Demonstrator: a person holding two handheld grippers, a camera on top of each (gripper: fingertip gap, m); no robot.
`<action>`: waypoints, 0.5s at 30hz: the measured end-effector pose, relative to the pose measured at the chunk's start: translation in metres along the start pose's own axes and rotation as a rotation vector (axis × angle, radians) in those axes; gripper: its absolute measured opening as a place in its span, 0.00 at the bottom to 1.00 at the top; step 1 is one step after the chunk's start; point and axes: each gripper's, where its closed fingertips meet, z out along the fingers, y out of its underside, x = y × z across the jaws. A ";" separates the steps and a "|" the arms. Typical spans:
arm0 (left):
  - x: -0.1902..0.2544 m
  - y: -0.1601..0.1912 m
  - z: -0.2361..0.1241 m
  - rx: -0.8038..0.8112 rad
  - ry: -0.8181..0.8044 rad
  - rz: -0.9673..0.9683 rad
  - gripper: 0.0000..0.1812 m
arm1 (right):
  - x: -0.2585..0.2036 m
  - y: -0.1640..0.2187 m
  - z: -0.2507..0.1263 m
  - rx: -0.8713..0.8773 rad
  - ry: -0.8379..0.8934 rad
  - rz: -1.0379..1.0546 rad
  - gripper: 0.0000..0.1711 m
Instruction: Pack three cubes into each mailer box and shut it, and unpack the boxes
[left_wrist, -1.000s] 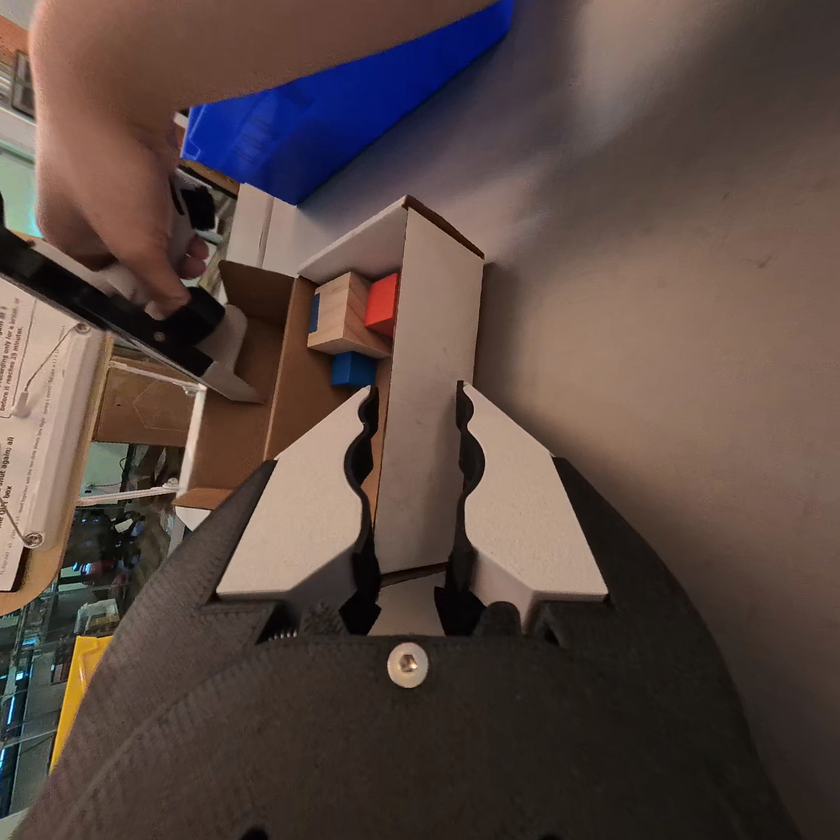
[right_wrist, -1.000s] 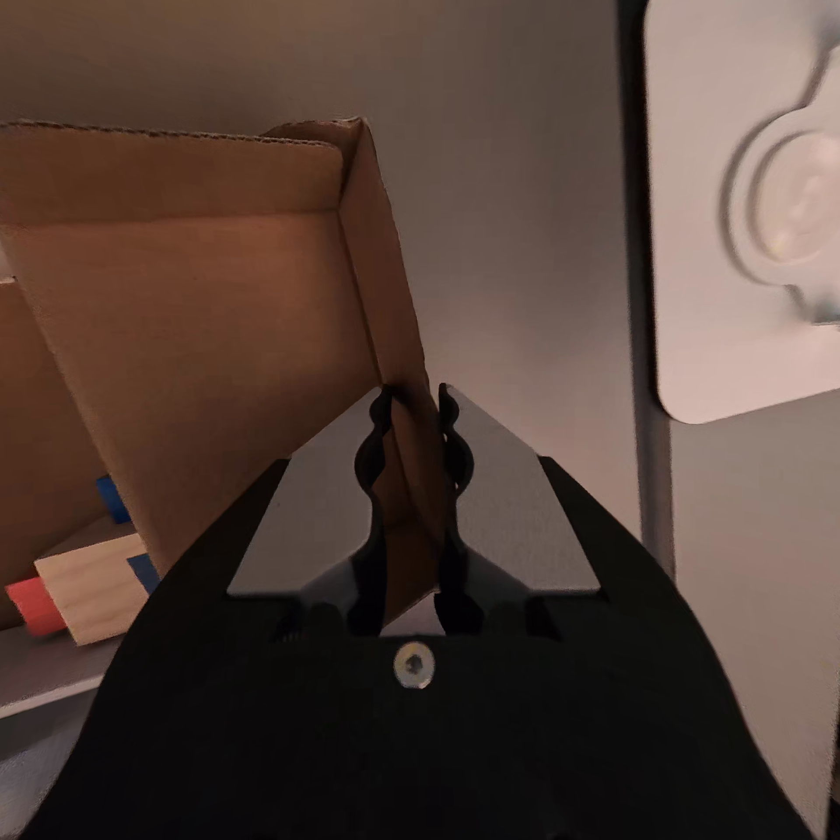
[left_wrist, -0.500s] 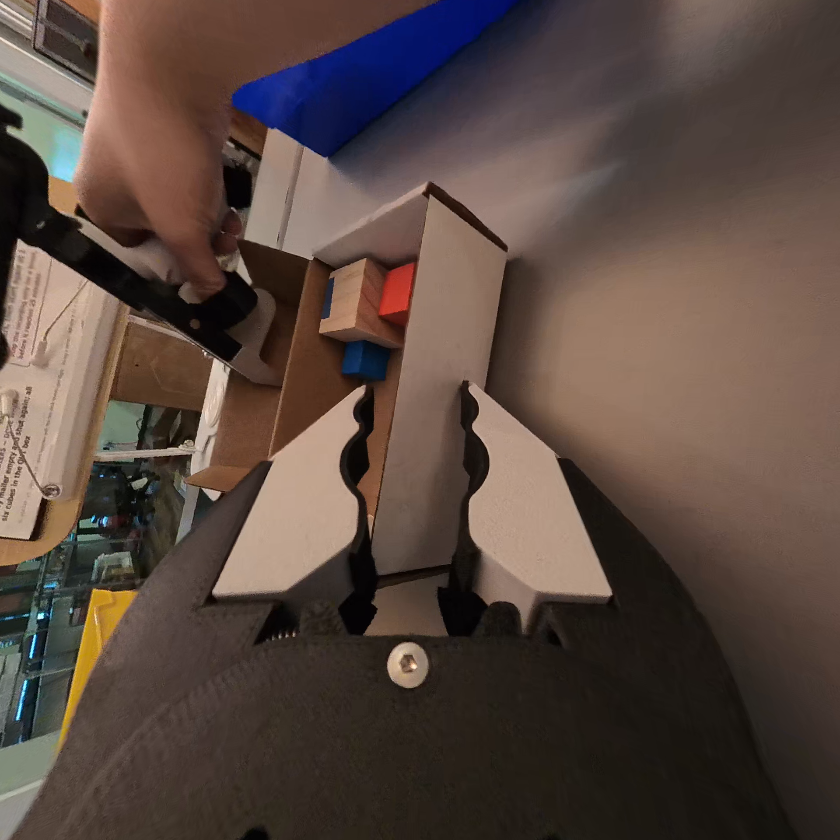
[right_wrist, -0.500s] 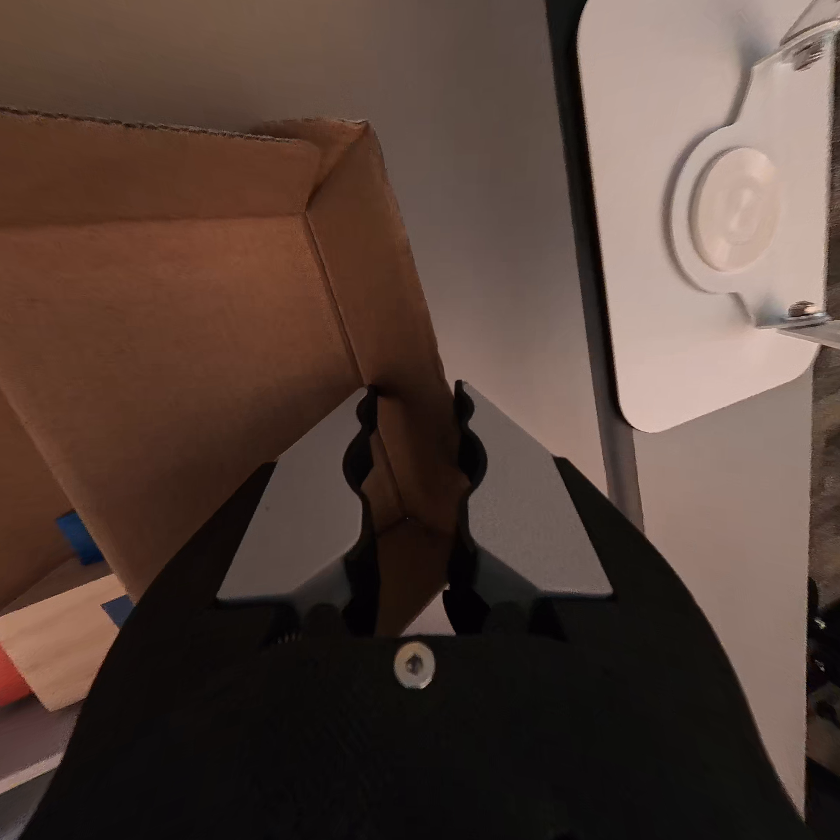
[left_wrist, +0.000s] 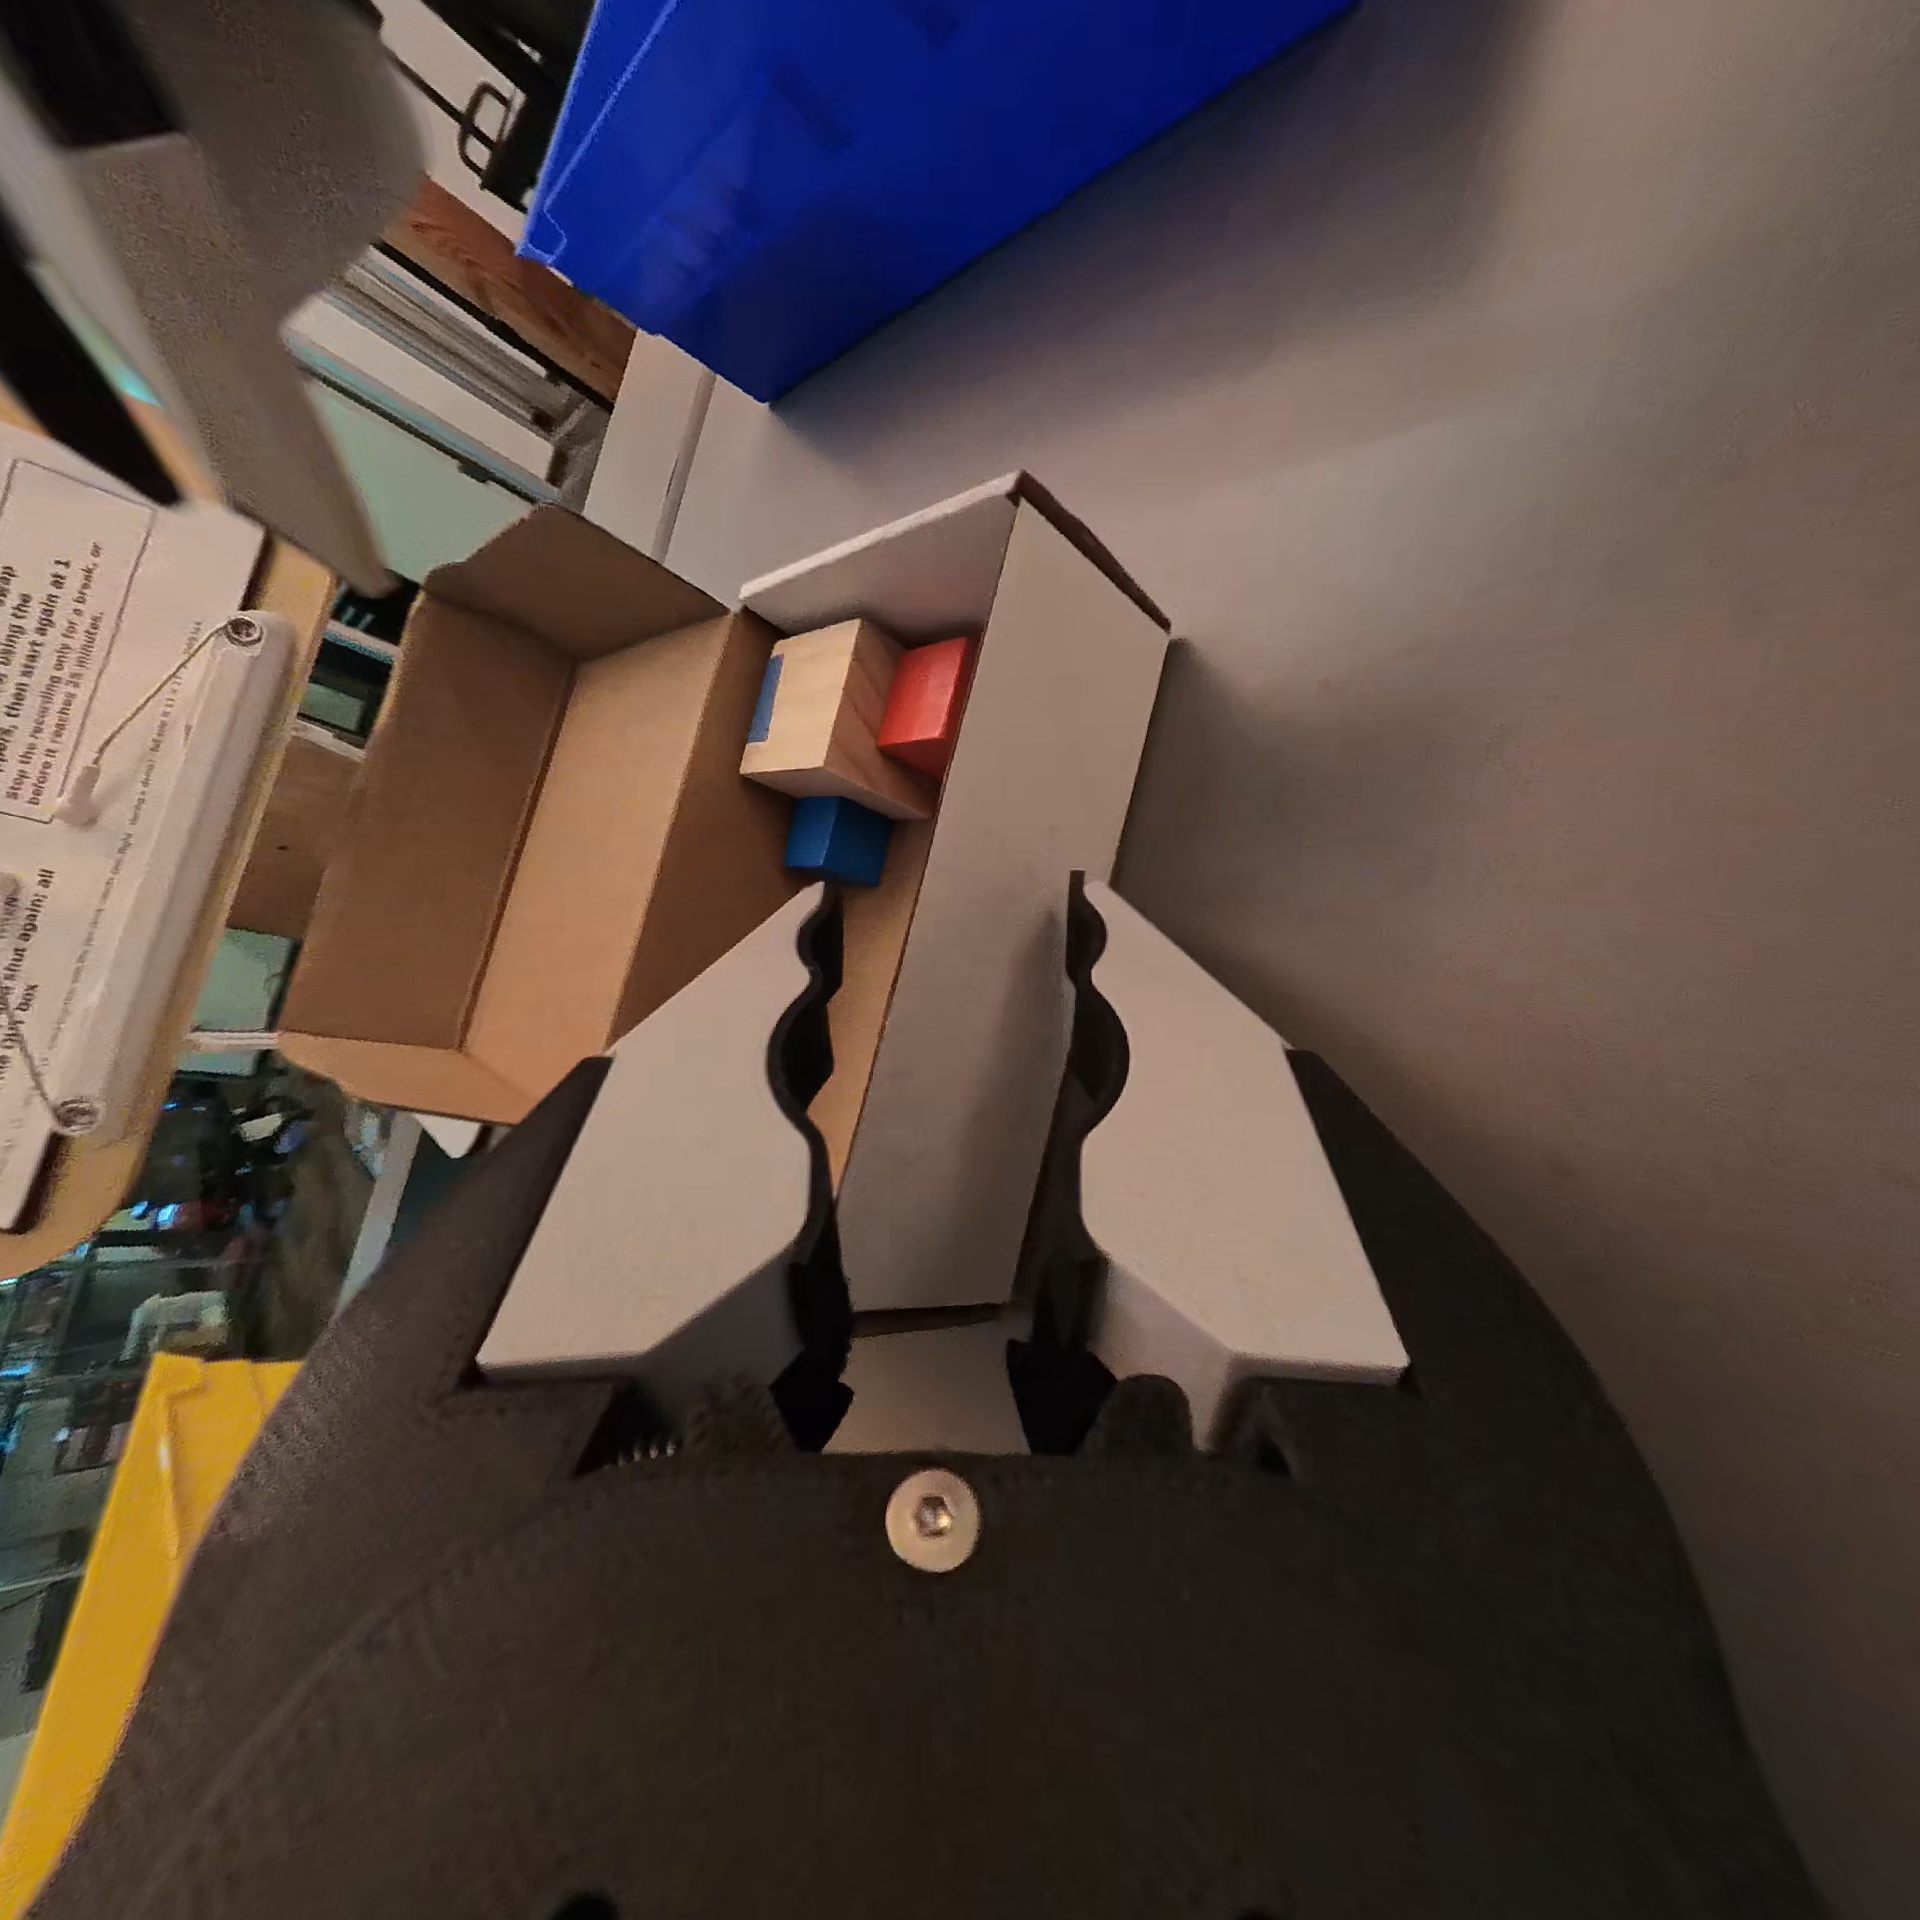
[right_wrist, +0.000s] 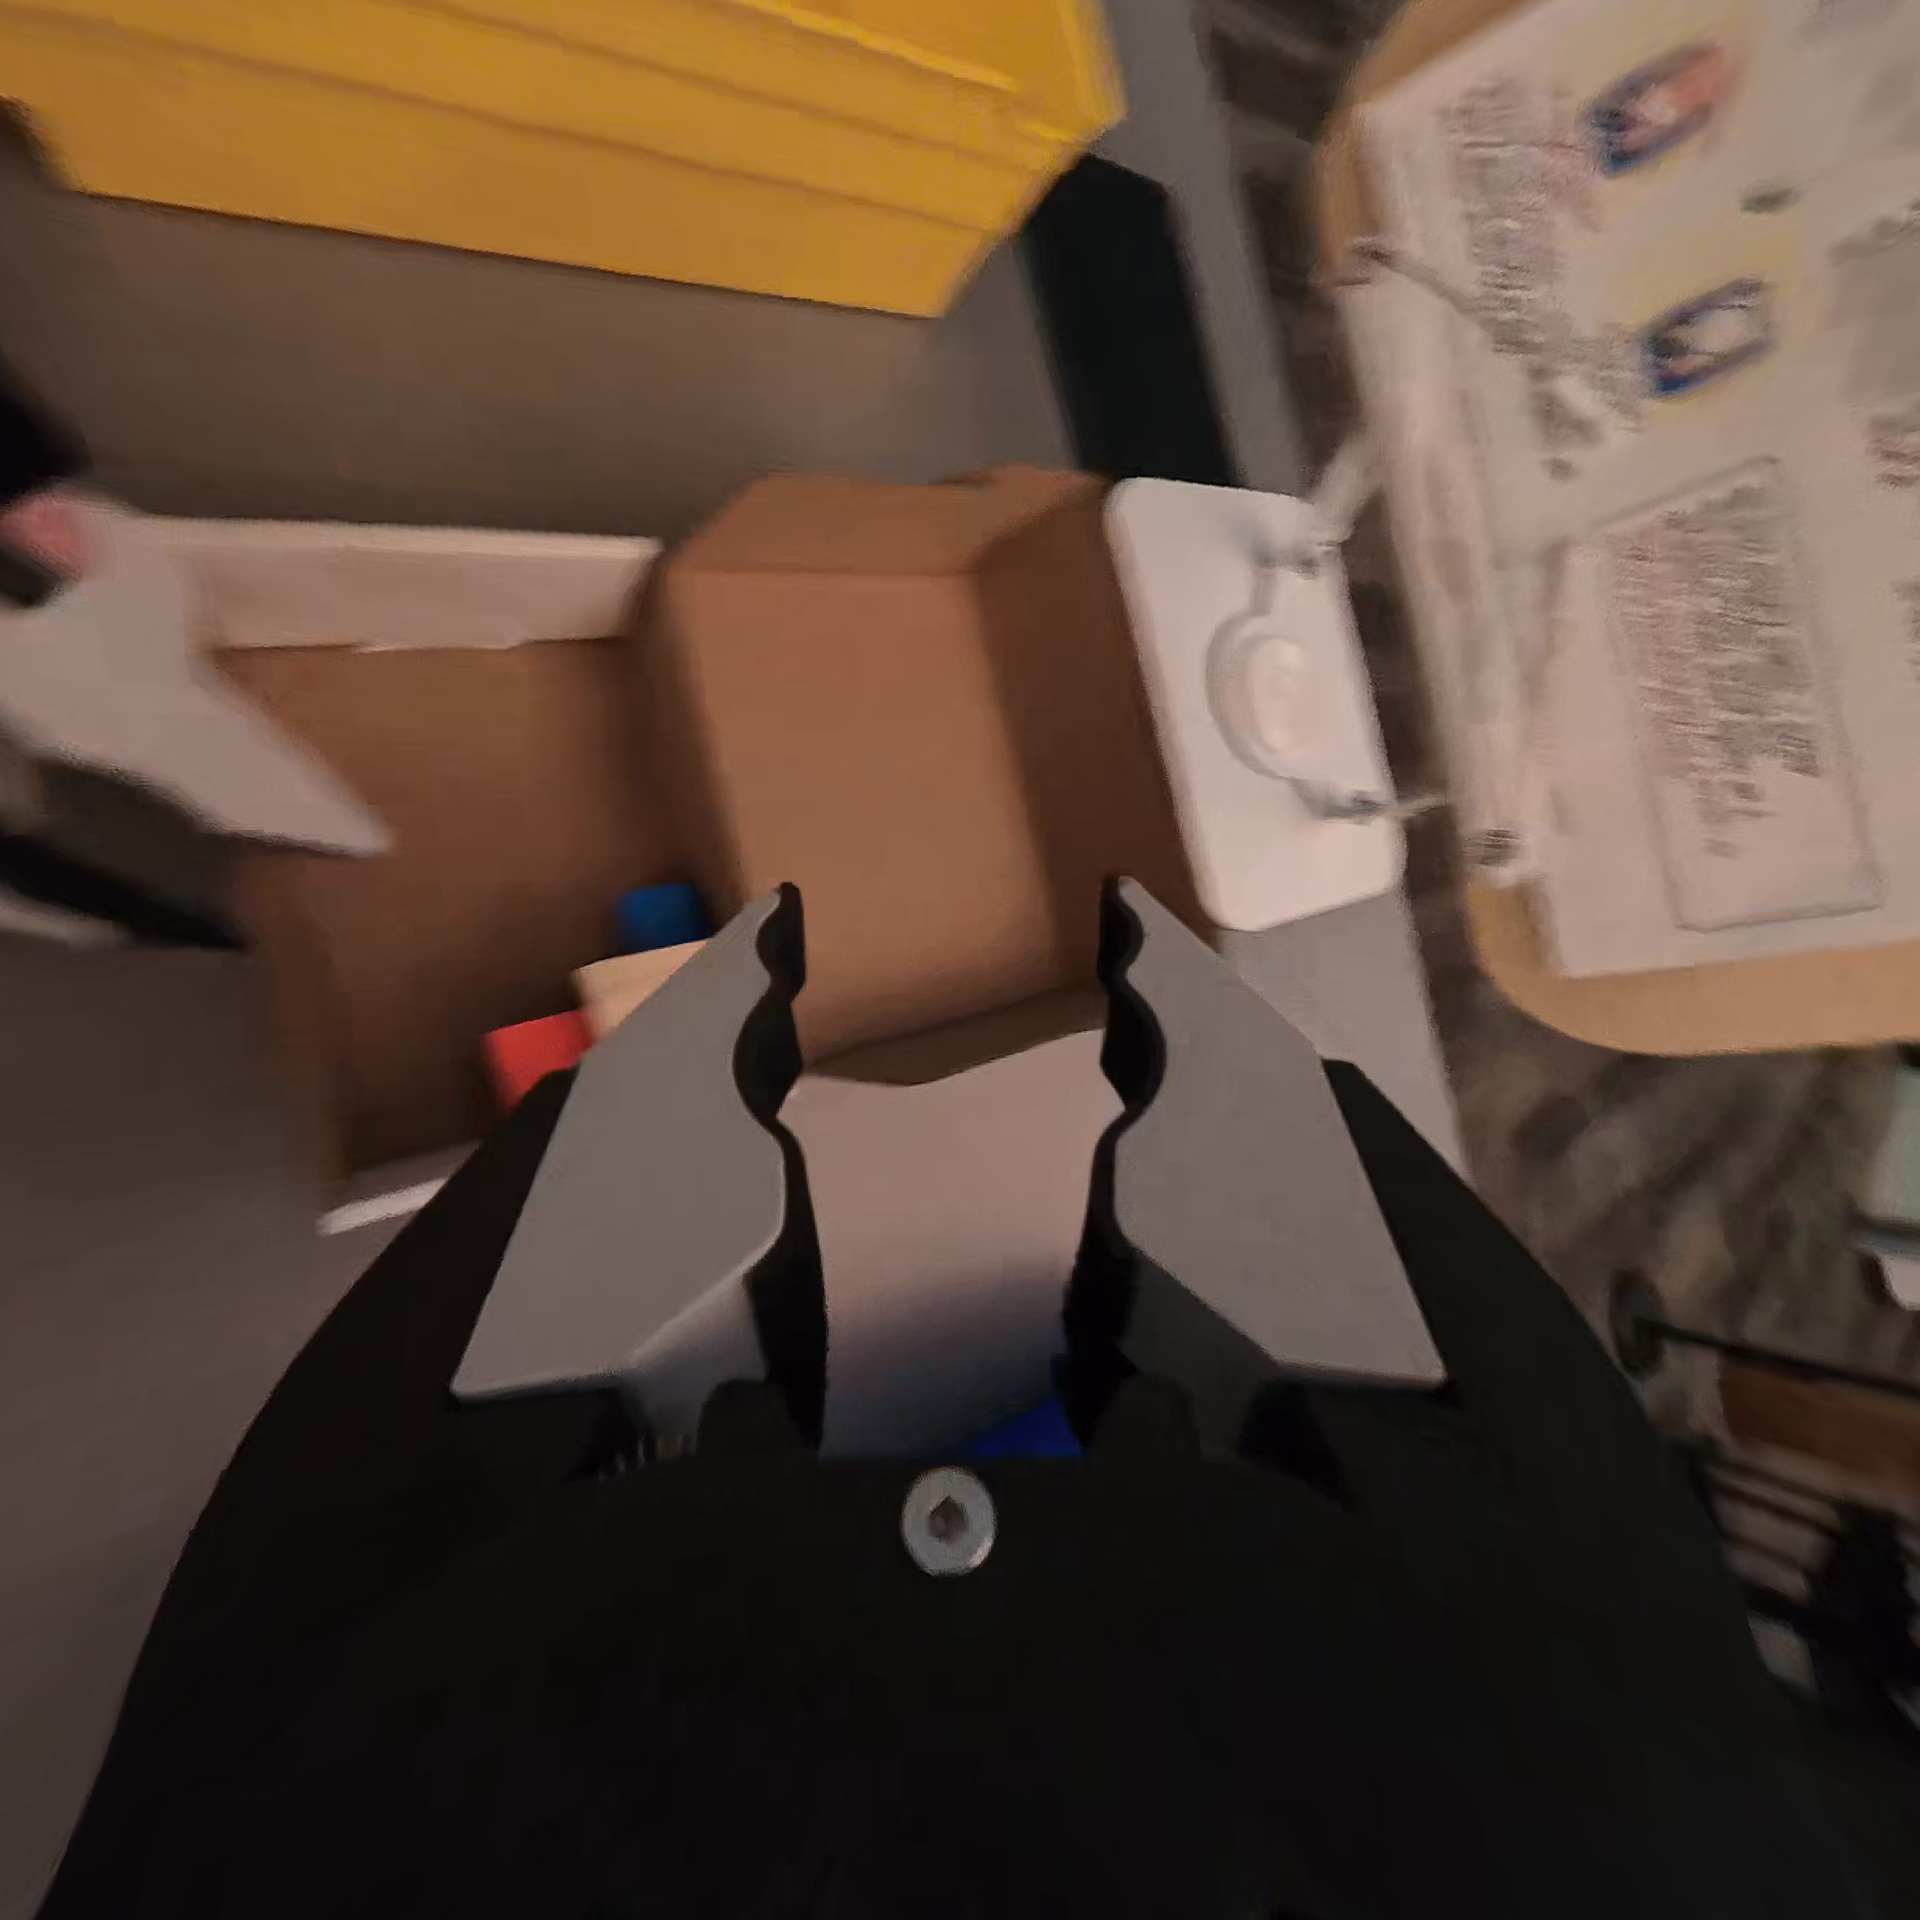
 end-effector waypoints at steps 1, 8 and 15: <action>0.002 -0.002 -0.002 0.006 0.016 -0.016 0.23 | -0.022 0.004 -0.001 -0.003 -0.069 -0.008 0.34; 0.004 -0.003 -0.007 -0.006 0.030 -0.054 0.23 | -0.075 0.047 0.027 -0.259 -0.251 0.021 0.27; 0.009 0.007 -0.002 -0.037 0.098 -0.147 0.22 | -0.080 0.055 0.043 -0.299 -0.288 0.068 0.27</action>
